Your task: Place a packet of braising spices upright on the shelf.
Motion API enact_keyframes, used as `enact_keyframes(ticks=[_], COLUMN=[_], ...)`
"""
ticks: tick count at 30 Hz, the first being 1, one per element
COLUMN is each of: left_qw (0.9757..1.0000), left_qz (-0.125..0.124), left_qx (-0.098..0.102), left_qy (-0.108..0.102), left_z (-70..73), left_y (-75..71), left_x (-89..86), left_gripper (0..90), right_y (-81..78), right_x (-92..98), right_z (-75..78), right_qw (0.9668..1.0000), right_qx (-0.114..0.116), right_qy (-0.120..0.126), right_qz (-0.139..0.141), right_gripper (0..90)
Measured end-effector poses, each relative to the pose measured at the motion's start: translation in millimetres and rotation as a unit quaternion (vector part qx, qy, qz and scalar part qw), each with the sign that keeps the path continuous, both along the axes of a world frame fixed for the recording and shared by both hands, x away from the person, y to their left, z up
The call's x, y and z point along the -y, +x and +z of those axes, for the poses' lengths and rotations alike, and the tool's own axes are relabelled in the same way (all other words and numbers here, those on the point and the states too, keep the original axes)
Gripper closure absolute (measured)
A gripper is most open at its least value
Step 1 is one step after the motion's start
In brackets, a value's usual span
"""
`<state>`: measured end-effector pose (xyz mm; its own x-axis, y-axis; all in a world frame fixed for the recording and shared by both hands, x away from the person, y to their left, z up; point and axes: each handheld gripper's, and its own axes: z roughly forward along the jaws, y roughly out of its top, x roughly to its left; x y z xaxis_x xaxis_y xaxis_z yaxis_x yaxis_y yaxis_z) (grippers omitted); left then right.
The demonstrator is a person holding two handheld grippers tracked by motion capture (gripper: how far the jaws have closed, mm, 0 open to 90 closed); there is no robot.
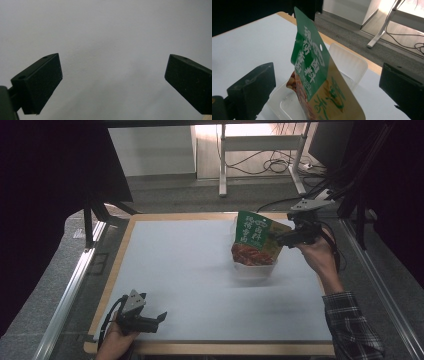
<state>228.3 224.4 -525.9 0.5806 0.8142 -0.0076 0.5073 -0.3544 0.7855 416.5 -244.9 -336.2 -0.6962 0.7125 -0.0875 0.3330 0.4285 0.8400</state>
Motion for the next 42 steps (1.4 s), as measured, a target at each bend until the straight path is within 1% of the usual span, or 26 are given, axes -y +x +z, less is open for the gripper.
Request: enact_keyframes(ticks=[4,7,8,9,10,11,16,20,22,33,35,36,40,42], left_qw=[1.0000,1.0000,1.0000,1.0000,1.0000,1.0000,1.0000,1.0000,1.0000,1.0000,1.0000,1.0000,1.0000,1.0000], left_qz=[0.000,-0.001,-0.001,0.000,0.000,-0.001,0.000,0.000,0.000,0.000,0.000,0.000,-0.001,-0.001], left_qx=[0.000,0.000,0.000,0.000,0.000,0.000,0.000,0.000,0.000,0.000,0.000,0.000,0.001,0.001], left_qy=[0.000,0.001,0.001,0.001,0.001,0.001,0.002,0.002,0.003,0.004,0.004,0.004,0.004,0.004], left_z=[0.0,0.1,0.1,0.1,0.1,0.1,0.0,0.0,0.0,0.0,0.0,0.0,0.0,0.0], left_y=[0.0,-0.1,-0.1,-0.1,-0.1,-0.1,-0.1,-0.1,0.0,0.0,0.1,0.1,0.0,0.0], left_x=[0.0,0.1,0.1,0.1,0.1,0.1,0.4,0.4,0.4,0.5,0.6,0.6,0.7,0.6], left_gripper=[1.3,1.3,1.3,1.3,1.3,1.3,1.3,1.3,1.3,1.3,1.3,1.3,1.3,1.4], right_y=[-2.6,-6.0,-7.8,-7.8,-10.2,-10.2,-16.8,-20.2,-24.6,-37.6,-39.9,-42.0,-45.3,-49.5], right_x=[2.9,6.1,8.0,8.0,9.2,9.2,12.8,14.5,15.3,18.6,19.9,21.5,24.3,27.7], right_z=[-3.2,-8.1,-12.2,-12.2,-16.5,-16.5,-28.6,-33.7,-38.7,-51.6,-54.0,-56.1,-56.9,-56.6], right_qw=[1.0000,1.0000,0.9999,0.9999,0.9999,0.9999,0.9997,0.9997,0.9998,0.9997,0.9997,0.9995,0.9995,0.9994], right_qx=[-0.001,-0.001,-0.002,-0.002,-0.003,-0.003,-0.005,-0.004,-0.001,0.005,0.006,0.007,0.007,0.007], right_qy=[0.002,0.010,0.013,0.013,0.014,0.014,0.022,0.024,0.021,0.020,0.022,0.027,0.023,0.027], right_qz=[0.001,0.001,0.002,0.002,0.000,0.000,0.002,0.000,-0.006,-0.014,-0.014,-0.015,-0.019,-0.020], right_gripper=[0.6,0.4,0.2,0.2,0.0,0.0,0.0,0.0,0.0,0.0,0.0,0.0,0.0,0.0])
